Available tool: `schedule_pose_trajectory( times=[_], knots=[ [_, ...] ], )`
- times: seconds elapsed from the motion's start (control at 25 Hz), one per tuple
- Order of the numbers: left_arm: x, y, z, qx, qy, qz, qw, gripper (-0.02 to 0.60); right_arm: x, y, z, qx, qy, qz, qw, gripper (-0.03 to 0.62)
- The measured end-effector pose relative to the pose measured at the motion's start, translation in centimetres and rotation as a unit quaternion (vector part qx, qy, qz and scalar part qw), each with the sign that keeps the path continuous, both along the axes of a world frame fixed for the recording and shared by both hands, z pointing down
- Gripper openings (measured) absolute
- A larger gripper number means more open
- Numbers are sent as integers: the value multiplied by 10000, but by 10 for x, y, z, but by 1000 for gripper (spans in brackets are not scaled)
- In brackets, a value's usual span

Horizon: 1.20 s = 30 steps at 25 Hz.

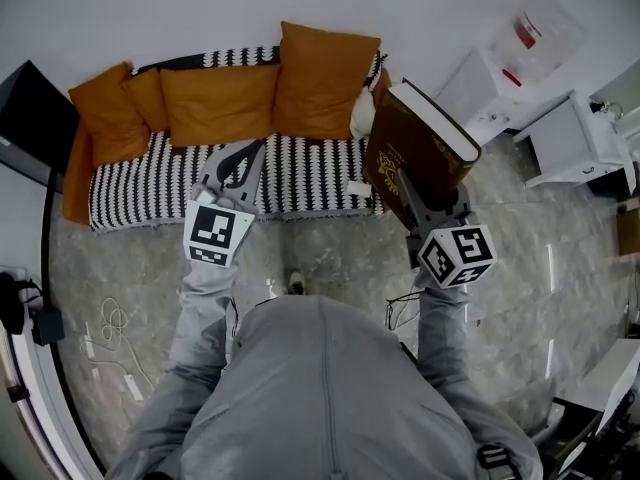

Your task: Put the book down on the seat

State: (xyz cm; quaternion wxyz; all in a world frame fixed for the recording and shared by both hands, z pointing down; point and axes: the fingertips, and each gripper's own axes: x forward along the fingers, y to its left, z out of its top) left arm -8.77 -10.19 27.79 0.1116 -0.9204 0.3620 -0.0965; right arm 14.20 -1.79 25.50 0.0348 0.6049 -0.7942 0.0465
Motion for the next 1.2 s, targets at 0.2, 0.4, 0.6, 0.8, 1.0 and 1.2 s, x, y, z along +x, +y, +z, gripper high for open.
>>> schedule_pose_trajectory(
  times=[0.2, 0.4, 0.6, 0.8, 1.0, 1.2],
  knots=[
    [-9, -17, 8, -116, 20, -49, 9999, 26, -11, -16, 7, -84, -64, -40, 9999, 241],
    [-10, -31, 16, -209, 48, -73, 9997, 26, -12, -37, 19, -208, -46, -134, 9997, 240],
    [-9, -57, 32, -384, 35, -225, 9990, 26, -8, -70, 37, -360, -114, -295, 9989, 241],
    [-4, -98, 53, -627, 13, -500, 9968, 26, 7, -114, 65, -622, -352, -508, 9961, 241],
    [8, -136, 61, -685, 35, -557, 9961, 26, 15, -156, 89, -869, -648, -712, 9916, 241],
    [20, -174, 83, -934, 6, -738, 9929, 26, 18, -191, 111, -1147, -727, -925, 9864, 241]
  ],
)
